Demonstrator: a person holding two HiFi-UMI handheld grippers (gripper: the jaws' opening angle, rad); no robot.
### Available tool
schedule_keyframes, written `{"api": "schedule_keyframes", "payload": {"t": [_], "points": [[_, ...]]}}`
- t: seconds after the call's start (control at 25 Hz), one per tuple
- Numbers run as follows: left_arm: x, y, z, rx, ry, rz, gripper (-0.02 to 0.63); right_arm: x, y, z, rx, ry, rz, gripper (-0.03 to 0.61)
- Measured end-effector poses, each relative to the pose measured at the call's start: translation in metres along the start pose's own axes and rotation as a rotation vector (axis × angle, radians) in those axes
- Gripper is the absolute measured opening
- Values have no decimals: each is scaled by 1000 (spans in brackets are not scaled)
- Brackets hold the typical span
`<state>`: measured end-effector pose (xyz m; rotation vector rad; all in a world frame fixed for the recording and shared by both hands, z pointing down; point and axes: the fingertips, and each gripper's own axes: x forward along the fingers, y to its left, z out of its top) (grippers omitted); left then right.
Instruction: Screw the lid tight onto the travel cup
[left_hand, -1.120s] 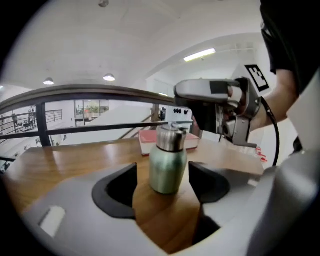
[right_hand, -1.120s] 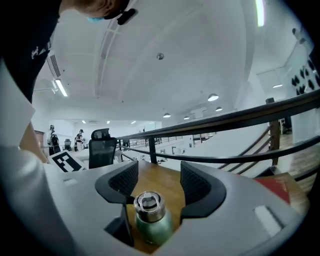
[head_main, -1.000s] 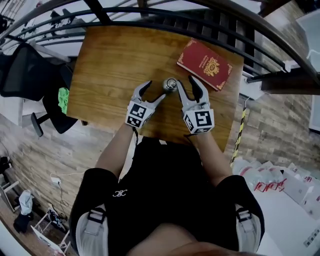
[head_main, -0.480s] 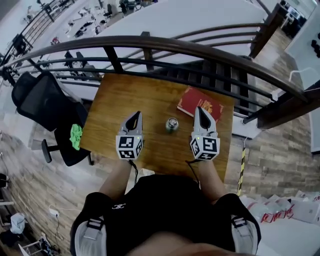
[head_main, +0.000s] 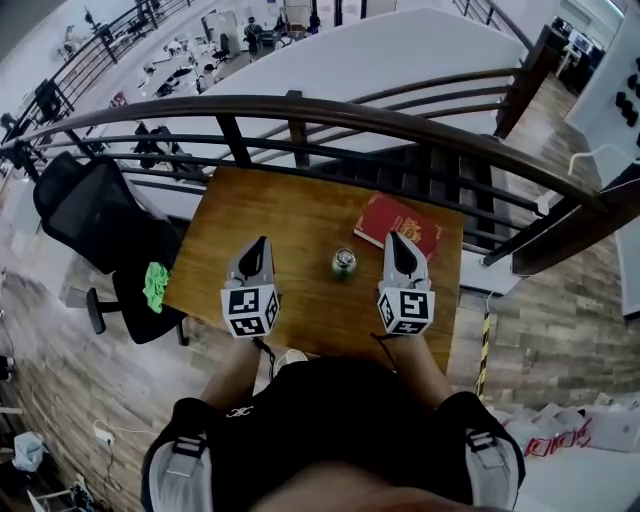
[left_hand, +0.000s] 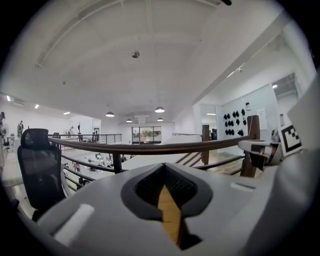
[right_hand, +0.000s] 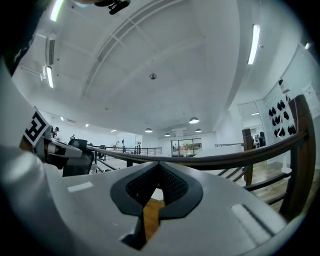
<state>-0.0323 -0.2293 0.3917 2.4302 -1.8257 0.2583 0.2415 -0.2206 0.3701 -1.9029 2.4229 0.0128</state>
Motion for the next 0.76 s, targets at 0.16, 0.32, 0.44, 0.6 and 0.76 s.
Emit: {"api": "schedule_keyframes", "payload": {"t": [0.16,0.32,0.44,0.6,0.76], "points": [[0,-5,3,10,-8,0,54,0,1,2,-9,-1,16,3],[0,-11,4,2,-7,-6,54,-2,-2,7,-25,-14,17,5],[1,-13,5,1,-11,-13,54,-1,-4,6,-27,-13,16,5],[1,-15,5,-5,-8,-17,54,1,-4,3,-15,-11,26,5],[4,-15,4,-16,-12,-20,54,5,-4,3,-15,-16,39,5]]}}
